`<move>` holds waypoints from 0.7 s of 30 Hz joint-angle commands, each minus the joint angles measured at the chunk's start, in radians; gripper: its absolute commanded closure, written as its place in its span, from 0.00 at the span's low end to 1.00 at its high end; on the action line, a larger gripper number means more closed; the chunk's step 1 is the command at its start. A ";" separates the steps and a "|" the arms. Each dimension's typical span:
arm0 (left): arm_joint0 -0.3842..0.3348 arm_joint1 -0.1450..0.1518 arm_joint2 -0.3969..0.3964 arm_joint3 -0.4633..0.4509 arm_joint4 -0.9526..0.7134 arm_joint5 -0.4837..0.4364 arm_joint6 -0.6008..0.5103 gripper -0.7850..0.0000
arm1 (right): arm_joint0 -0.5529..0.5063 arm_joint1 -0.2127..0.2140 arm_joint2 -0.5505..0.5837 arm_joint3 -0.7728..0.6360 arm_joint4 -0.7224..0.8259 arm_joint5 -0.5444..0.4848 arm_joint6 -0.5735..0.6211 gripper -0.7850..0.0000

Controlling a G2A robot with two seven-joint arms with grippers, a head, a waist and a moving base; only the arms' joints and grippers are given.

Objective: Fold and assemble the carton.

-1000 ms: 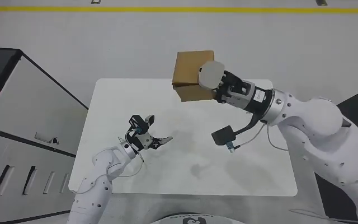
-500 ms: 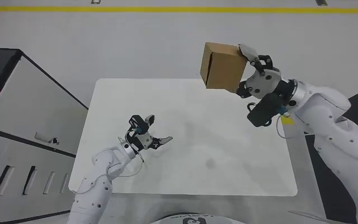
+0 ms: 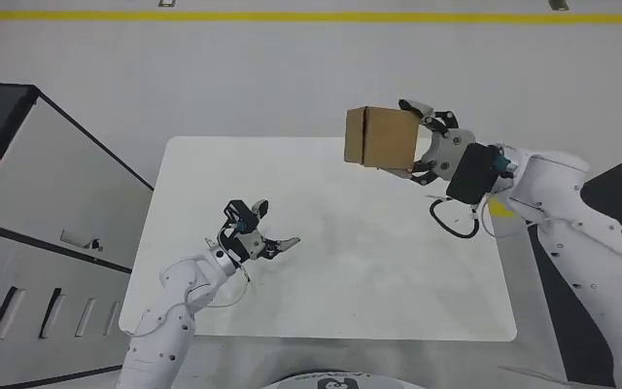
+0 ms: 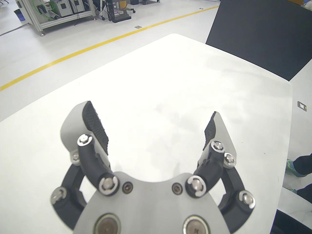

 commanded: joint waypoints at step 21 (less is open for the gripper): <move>0.000 0.000 0.000 0.000 0.000 0.000 0.000 0.00 | 0.035 -0.024 -0.105 0.089 0.148 -0.185 0.340 1.00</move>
